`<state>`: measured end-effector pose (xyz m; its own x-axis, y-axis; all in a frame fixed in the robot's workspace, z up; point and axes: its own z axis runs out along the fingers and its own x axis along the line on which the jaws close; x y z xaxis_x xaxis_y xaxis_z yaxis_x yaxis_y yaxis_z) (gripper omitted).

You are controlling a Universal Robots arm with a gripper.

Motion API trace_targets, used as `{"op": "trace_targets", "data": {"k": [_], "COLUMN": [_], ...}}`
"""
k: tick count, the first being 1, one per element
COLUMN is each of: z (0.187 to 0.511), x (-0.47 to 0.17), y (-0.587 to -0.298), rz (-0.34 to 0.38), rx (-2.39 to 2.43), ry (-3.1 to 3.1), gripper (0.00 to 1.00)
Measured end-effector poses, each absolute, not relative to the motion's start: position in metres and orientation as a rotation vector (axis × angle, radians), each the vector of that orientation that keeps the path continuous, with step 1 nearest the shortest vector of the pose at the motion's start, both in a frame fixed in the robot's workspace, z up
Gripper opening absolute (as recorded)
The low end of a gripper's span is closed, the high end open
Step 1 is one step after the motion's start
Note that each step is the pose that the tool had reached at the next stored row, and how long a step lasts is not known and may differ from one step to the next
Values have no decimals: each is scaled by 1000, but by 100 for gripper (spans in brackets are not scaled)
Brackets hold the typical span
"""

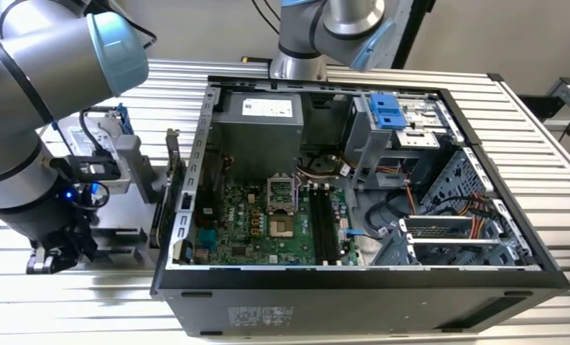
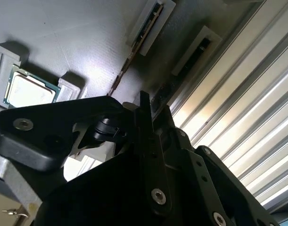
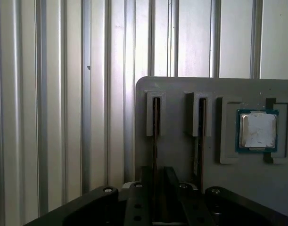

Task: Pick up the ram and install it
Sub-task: 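Pick up the ram and move it above insertion slot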

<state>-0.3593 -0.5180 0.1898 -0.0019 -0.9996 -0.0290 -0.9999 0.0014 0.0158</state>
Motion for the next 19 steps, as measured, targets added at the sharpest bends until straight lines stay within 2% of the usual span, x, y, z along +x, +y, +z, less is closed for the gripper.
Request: {"op": "trace_targets", "data": {"k": [6,7,19], "z": [190,190,190], "x": [-359,-359,-359], "y": [-518,-518,-518], "rz": [50,50,50], "rx": [-2213,-2213,-2213], "ry": [2216,2216,2216], "gripper": [100,0,0]}}
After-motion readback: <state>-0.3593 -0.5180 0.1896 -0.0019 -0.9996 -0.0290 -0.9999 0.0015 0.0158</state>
